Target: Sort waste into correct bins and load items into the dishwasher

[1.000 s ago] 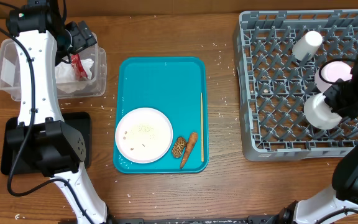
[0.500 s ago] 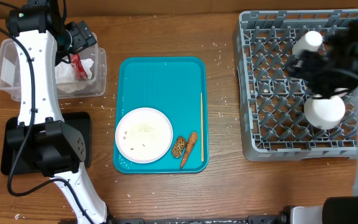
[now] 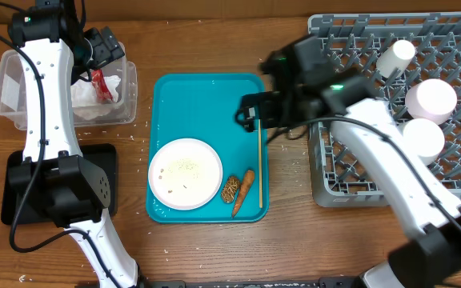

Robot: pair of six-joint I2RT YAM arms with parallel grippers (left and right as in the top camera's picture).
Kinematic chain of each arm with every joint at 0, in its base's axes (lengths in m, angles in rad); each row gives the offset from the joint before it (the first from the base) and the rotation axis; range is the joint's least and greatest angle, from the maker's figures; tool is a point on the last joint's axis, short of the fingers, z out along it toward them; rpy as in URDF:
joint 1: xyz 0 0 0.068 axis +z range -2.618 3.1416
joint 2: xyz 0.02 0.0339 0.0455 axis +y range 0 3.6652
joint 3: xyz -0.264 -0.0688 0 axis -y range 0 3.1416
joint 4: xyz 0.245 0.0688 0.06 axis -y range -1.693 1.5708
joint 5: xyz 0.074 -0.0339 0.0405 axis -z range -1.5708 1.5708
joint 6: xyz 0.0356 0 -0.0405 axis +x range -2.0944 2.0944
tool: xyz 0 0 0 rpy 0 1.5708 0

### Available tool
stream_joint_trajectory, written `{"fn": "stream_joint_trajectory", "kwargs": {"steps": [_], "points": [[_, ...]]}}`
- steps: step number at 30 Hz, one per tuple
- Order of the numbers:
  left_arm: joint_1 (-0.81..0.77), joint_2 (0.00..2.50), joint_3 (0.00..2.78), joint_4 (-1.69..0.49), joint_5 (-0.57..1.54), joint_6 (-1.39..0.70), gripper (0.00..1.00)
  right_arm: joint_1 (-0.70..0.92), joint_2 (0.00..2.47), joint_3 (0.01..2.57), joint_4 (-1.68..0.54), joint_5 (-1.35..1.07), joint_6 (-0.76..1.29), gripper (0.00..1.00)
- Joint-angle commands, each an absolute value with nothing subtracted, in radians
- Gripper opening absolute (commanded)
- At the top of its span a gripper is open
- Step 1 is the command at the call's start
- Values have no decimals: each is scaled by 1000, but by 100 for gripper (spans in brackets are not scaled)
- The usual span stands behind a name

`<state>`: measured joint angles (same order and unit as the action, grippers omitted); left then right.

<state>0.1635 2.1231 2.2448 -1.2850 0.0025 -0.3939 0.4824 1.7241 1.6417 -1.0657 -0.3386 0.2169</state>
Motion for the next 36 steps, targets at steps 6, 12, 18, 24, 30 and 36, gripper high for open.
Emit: {"fn": "stream_joint_trajectory", "kwargs": {"steps": [6, 12, 18, 24, 30, 36], "points": [[157, 2106, 2245, -1282, -10, -408, 100, 606, 1940, 1637, -926, -218, 220, 100], [157, 2106, 2245, -1282, -10, -408, 100, 651, 2037, 1637, -901, -216, 240, 100], [157, 2106, 2245, -1282, -10, -408, 100, 725, 2097, 1637, -882, -217, 239, 100], [157, 2106, 2245, -1282, -10, -408, 100, 722, 2087, 1720, -937, -182, 299, 100], [157, 2106, 2245, -1282, -10, -408, 100, 653, 2056, 2002, -1239, 76, 376, 100], [157, 2106, 2245, -1282, -10, -408, 100, 479, 2053, 2199, -1443, 220, 450, 100]]}}
